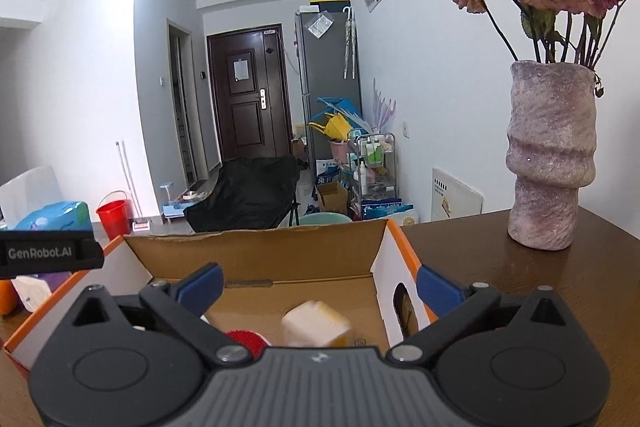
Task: Organize rigid objects
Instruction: 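Open both tools to drop the spray bottle and plug adapter into the box, then withdraw both tools from the box toward the caps and green spray bottle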
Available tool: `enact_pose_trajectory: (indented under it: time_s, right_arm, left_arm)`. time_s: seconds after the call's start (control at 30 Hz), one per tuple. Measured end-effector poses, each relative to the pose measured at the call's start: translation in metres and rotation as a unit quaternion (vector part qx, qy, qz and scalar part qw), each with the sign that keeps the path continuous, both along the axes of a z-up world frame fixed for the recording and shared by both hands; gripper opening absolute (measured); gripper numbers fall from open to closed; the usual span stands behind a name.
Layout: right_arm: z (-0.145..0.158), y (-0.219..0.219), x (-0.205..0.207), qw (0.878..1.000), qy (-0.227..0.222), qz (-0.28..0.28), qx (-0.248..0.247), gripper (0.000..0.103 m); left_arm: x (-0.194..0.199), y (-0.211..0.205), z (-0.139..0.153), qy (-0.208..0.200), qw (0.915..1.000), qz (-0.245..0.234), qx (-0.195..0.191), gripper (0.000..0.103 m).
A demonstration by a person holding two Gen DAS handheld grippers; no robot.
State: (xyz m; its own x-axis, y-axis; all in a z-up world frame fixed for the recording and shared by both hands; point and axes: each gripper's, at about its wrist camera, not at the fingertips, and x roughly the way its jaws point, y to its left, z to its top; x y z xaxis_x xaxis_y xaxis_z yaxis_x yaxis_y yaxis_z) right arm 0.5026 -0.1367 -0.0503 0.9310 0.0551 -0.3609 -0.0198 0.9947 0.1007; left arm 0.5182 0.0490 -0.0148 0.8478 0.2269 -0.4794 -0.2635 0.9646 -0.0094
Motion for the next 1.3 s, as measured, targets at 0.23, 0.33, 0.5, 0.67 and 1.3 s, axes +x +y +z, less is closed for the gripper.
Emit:
enact_pose_trajectory:
  time_s: [0.23, 0.33, 0.5, 0.67, 1.3]
  right_arm:
    - [0.004, -0.002, -0.001, 1.000, -0.002, 0.002, 0.003, 0.103]
    - [0.006, -0.003, -0.003, 1.000, -0.001, 0.006, 0.005, 0.103]
    - [0.009, -0.008, -0.008, 1.000, -0.001, 0.004, 0.005, 0.103]
    - [0.010, -0.012, -0.018, 1.000, 0.000, 0.006, 0.000, 0.103]
    - [0.011, -0.035, -0.084, 1.000, -0.011, -0.004, 0.000, 0.103]
  left_arm:
    - [-0.004, -0.001, 0.003, -0.002, 1.0000, 0.001, 0.000, 0.103]
    - [-0.007, -0.001, 0.003, -0.001, 1.0000, 0.002, -0.005, 0.103]
    - [-0.016, -0.002, 0.004, -0.007, 1.0000, 0.004, 0.004, 0.103]
    - [-0.030, -0.003, 0.004, -0.015, 0.9999, 0.006, 0.005, 0.103]
    - [-0.095, -0.013, -0.001, -0.019, 0.9998, 0.004, 0.011, 0.103]
